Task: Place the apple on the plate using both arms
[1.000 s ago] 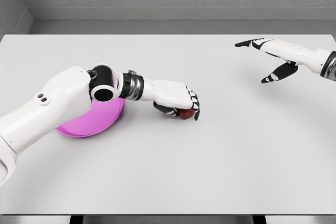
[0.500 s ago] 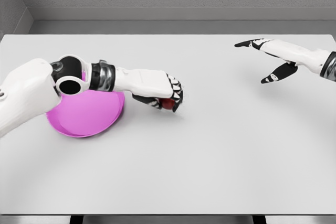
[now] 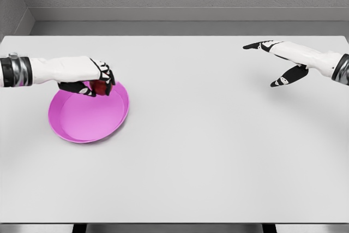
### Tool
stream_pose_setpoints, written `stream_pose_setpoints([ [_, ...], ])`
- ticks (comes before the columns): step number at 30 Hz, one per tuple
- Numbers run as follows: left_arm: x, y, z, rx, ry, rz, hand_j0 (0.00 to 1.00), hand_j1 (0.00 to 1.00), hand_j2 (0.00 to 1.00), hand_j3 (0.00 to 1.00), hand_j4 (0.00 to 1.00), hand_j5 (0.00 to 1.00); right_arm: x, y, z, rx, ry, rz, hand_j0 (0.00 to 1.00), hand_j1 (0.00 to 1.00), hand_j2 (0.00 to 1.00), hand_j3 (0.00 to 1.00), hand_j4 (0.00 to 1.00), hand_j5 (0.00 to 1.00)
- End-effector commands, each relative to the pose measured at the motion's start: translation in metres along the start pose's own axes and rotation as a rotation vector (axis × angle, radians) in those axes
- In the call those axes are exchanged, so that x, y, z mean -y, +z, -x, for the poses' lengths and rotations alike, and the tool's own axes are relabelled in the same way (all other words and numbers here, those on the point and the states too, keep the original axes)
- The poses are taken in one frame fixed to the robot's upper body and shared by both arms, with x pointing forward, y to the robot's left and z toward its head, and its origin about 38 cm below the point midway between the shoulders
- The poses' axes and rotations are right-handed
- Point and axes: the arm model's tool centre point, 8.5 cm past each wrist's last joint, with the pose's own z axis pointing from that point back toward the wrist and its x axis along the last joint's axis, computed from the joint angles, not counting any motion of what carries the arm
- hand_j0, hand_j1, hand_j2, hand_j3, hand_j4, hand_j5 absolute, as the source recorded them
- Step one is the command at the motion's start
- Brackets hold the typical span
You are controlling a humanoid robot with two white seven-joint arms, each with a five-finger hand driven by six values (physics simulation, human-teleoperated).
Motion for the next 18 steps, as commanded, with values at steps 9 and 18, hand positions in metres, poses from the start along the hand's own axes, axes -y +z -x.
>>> stream_pose_setpoints([
  [9, 0.002, 0.008, 0.008, -0.026, 0.027, -0.012, 1.0, 1.0, 1.0, 1.0, 1.0, 1.0, 0.0, 0.001, 0.001, -0.001, -0.006, 0.002, 1.0, 1.0, 1.0, 1.0, 1.0, 1.0],
  [18, 0.008, 0.058, 0.075, -0.234, 0.212, -0.121, 1.0, 1.0, 1.0, 1.0, 1.0, 1.0, 0.001, 0.001, 0.0, 0.0, -0.006, 0.004, 1.0, 1.0, 1.0, 1.0, 1.0, 1.0],
])
